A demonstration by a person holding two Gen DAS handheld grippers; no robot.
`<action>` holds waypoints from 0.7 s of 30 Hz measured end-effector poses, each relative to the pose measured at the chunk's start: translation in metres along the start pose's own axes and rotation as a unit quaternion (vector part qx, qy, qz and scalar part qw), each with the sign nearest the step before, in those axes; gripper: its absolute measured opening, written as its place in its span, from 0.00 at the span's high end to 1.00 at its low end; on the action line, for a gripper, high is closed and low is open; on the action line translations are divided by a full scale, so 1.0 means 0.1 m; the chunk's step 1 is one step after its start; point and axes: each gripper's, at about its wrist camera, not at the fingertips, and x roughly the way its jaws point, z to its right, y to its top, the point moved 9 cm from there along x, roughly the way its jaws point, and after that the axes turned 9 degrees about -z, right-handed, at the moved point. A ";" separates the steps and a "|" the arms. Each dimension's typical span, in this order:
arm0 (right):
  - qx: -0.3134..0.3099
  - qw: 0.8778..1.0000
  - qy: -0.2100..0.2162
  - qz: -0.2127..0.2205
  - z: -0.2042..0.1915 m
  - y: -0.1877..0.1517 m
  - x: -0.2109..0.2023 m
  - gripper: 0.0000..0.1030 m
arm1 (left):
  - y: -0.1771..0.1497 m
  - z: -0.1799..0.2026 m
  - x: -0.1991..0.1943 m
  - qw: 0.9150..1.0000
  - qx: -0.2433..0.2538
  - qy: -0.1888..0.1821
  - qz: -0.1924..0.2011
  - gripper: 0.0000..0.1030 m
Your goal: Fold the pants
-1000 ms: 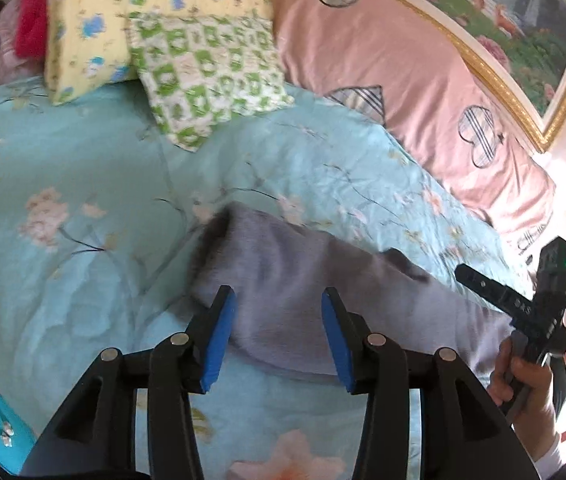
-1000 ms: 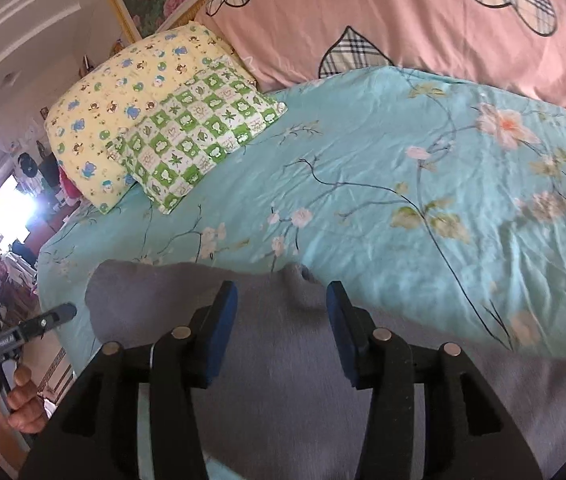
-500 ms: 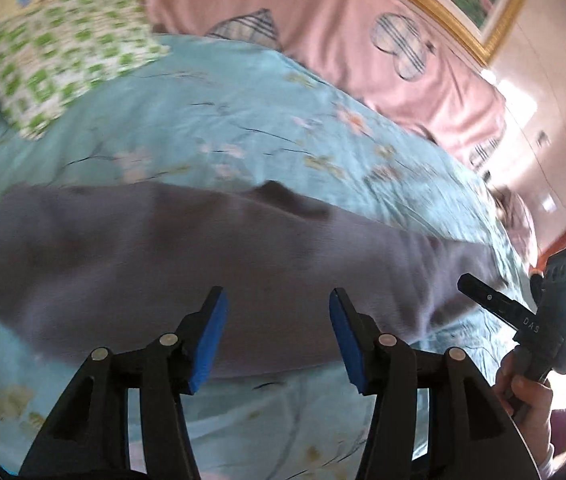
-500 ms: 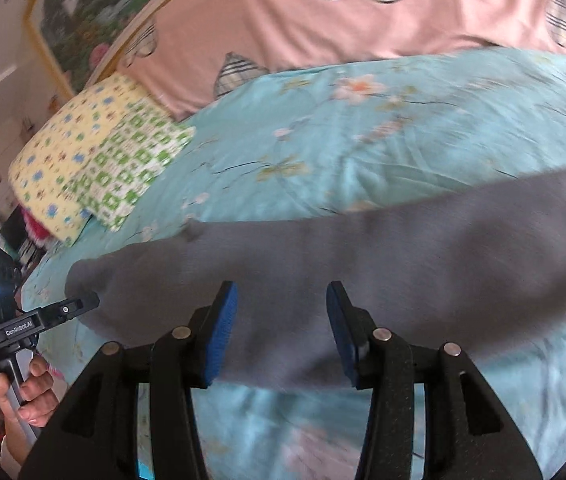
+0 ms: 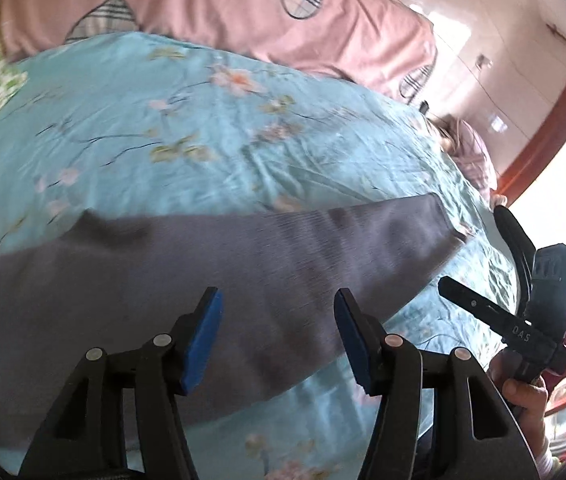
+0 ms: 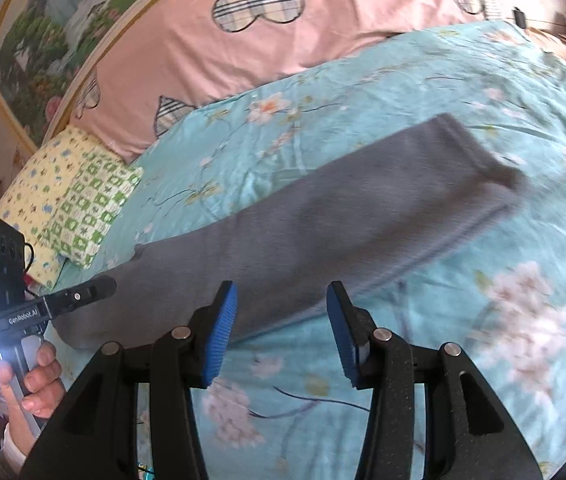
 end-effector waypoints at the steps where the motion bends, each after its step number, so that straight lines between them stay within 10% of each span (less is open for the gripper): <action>1: 0.005 1.000 0.000 0.003 0.04 0.00 -0.03 0.53 | 0.04 0.07 0.05 1.000 0.009 -0.005 -0.005 0.42; 21: 0.101 0.994 -0.008 0.030 0.83 0.21 -0.25 0.48 | 0.52 0.93 0.85 0.989 0.100 -0.056 -0.095 0.40</action>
